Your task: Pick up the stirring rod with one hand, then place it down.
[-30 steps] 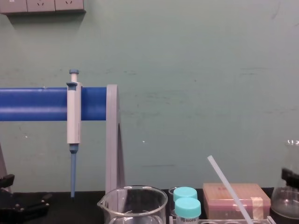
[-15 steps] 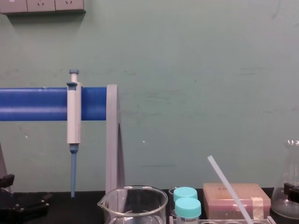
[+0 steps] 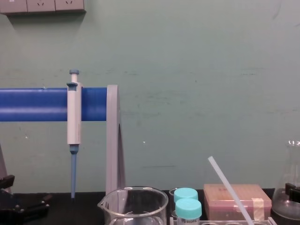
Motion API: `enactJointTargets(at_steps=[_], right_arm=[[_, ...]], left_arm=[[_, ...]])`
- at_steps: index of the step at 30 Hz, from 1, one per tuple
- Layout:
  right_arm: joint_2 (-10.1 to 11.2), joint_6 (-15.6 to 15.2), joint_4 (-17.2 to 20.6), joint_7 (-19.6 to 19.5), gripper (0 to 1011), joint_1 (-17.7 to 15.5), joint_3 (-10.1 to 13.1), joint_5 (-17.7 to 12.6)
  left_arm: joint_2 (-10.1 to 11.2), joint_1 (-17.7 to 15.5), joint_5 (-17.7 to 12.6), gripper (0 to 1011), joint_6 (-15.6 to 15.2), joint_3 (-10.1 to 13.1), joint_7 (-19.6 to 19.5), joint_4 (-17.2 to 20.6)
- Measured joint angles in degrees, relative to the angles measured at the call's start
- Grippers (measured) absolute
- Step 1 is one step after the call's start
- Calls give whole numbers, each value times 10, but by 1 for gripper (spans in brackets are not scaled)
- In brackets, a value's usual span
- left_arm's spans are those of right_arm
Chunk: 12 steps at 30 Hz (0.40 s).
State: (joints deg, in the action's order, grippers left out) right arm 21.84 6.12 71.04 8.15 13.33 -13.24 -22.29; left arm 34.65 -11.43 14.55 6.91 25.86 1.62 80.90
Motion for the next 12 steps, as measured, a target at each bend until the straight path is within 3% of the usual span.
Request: enactJointTargets(at_steps=[12], right_arm=[[0, 1, 0, 0, 1003, 0, 0, -1]], left_arm=[[0, 0, 0, 1000, 0, 0, 0, 0]])
